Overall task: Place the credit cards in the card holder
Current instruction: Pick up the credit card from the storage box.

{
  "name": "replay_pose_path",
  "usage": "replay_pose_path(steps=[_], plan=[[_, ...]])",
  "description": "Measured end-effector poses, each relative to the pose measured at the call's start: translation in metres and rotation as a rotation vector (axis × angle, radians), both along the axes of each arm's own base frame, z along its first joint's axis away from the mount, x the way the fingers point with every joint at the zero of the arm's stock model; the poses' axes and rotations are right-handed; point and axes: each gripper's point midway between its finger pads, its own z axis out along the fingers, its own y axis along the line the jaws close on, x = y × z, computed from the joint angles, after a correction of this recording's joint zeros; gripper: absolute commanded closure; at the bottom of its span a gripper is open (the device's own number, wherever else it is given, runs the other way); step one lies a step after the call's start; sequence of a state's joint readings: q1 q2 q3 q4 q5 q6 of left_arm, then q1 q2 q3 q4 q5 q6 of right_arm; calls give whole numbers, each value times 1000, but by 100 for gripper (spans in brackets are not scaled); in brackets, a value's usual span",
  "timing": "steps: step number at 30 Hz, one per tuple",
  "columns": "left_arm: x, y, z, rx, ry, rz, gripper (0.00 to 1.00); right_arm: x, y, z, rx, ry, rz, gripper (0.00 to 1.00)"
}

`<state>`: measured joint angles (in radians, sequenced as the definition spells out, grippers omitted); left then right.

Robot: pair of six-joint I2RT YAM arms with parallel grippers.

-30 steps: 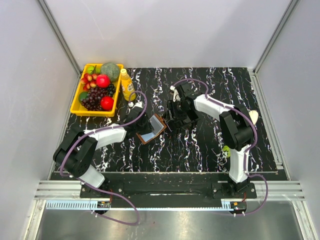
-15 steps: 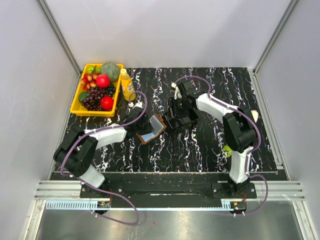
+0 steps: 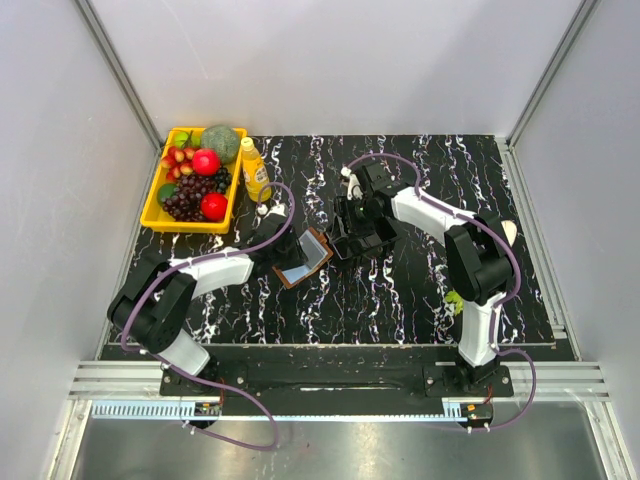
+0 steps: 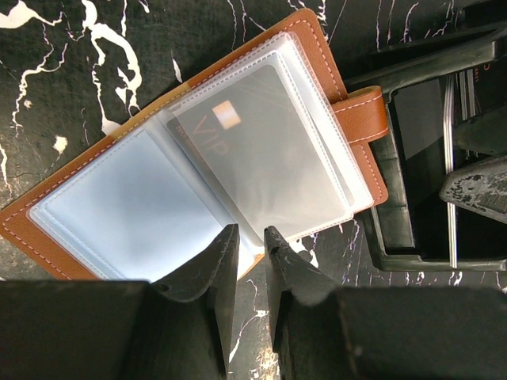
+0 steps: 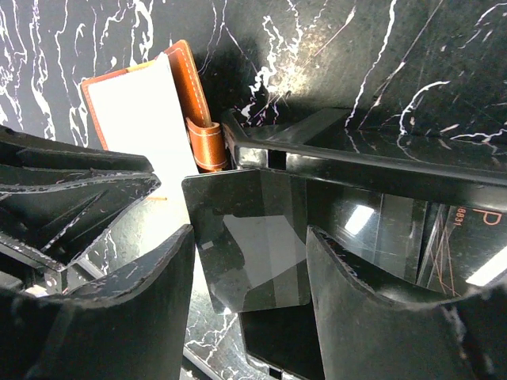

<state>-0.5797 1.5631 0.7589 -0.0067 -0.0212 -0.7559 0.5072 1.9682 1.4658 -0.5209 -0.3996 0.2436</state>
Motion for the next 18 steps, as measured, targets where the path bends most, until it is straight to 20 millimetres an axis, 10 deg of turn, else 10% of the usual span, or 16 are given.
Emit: replay_pose_path(steps=[18], plan=[[-1, 0, -4, 6, 9, -1, 76, -5, 4, -10, 14, 39, 23, 43]])
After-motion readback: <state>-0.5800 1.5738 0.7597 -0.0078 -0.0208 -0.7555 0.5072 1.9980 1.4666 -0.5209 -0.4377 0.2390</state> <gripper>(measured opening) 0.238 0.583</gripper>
